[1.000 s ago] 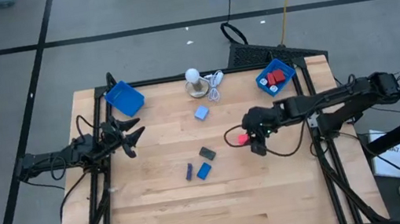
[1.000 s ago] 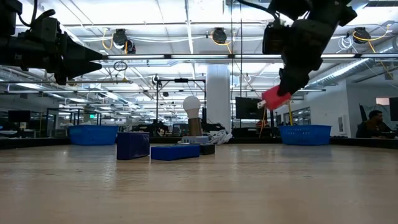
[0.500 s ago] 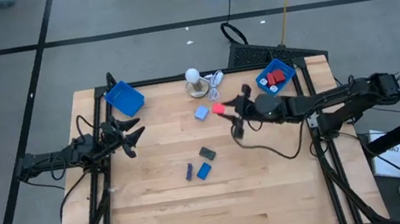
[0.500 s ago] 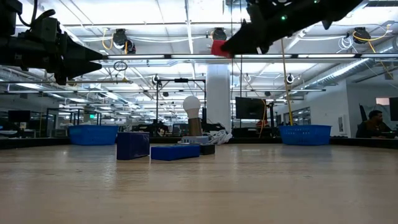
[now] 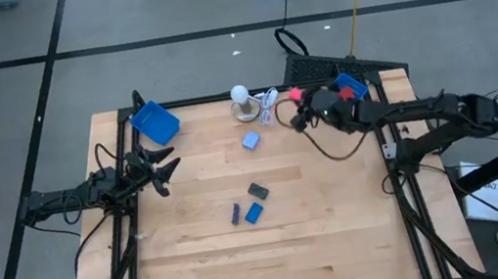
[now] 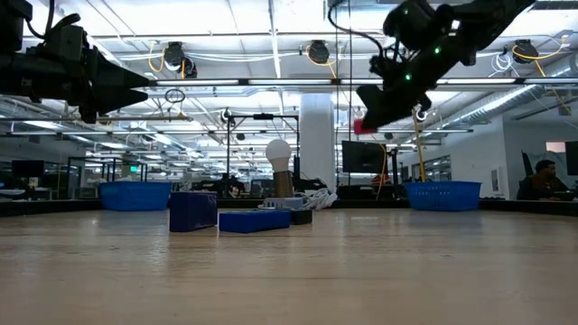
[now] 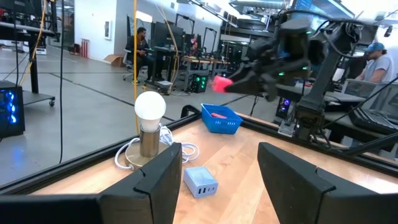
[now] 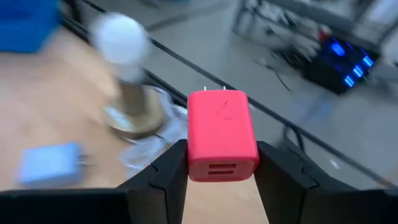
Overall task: Pick & Place Office items
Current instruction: Put the pink charger adapter into the right blue bin
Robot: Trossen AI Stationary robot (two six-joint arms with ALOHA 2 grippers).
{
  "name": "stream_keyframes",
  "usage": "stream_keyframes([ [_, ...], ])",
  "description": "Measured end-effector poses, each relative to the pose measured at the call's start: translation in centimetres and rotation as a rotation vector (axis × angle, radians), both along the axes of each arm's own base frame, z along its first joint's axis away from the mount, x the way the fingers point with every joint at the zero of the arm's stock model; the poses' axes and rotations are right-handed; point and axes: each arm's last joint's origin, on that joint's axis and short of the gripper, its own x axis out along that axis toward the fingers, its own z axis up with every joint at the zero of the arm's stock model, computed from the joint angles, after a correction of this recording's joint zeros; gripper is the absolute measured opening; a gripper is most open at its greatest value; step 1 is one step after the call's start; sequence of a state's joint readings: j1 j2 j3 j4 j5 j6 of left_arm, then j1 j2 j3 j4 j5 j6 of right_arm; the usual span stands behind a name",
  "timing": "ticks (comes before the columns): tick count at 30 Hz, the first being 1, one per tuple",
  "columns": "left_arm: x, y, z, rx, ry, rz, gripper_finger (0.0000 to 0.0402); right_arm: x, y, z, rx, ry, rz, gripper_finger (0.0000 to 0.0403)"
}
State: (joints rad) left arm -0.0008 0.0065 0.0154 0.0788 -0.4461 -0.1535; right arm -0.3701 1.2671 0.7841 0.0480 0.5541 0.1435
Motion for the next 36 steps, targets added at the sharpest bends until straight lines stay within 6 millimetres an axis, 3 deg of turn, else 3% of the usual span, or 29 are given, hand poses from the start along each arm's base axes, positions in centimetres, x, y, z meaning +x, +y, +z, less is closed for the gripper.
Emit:
stream_keyframes([
  [8,0.0,0.0,0.0,0.000,0.000,0.000,0.0214,-3.1,-3.9,-1.1,0.090,0.057,-0.221,0.0145],
  [15,0.0,0.0,0.0,0.000,0.000,0.000,0.0214,-6.0,-5.3,-3.9,0.155,0.107,-0.350,0.0145],
  [20,0.0,0.0,0.0,0.000,0.000,0.000,0.0214,-7.8,-5.4,-5.5,0.191,0.128,-0.417,0.0145],
  [27,0.0,0.0,0.0,0.000,0.000,0.000,0.0214,-10.5,-4.6,-5.8,0.174,0.140,-0.533,0.0145],
  [36,0.0,0.0,0.0,0.000,0.000,0.000,0.0214,-11.8,-4.5,-6.5,0.179,0.116,-0.535,0.0145],
])
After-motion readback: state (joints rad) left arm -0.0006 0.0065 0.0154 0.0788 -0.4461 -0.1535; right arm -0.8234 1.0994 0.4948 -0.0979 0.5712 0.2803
